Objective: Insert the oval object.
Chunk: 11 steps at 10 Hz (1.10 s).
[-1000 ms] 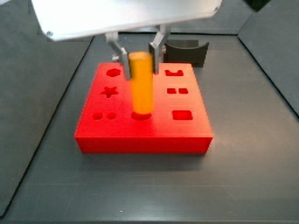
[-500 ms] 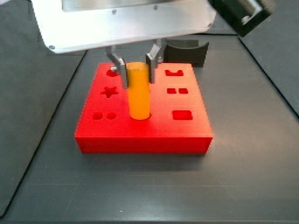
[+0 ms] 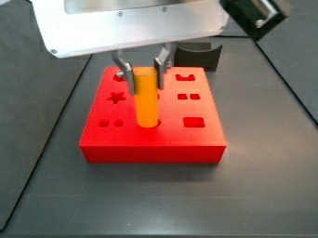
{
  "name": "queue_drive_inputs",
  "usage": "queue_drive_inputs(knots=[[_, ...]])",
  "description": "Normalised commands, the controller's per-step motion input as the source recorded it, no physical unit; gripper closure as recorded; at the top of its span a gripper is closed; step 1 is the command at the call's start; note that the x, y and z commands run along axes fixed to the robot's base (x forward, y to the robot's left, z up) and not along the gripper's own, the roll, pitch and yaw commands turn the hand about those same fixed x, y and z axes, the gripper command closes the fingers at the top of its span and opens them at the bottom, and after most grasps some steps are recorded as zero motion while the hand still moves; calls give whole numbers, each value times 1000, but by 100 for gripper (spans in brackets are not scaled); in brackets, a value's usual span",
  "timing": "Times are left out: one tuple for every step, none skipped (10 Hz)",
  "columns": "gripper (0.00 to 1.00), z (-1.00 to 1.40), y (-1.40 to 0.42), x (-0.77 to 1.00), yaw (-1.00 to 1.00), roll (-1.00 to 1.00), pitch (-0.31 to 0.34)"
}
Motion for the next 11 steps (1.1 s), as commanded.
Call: queue_drive_inputs(knots=[[100,-163,0,151,66,46,0],[100,-180,0,40,46,51,0],[100,-134,0,0,23,50,0],[100,-123,0,0,6,4,0],[100,-394,0,0,9,56,-47],[100,-634,0,3,0,99,-34],[100,-746,-23,66,0,146,0],[100,-711,-40,129,0,156,0],[100,-677,-49,111,0,141,0],[100,-640,-54,103,0,139,0],[100,-549,-49,103,0,130,0]])
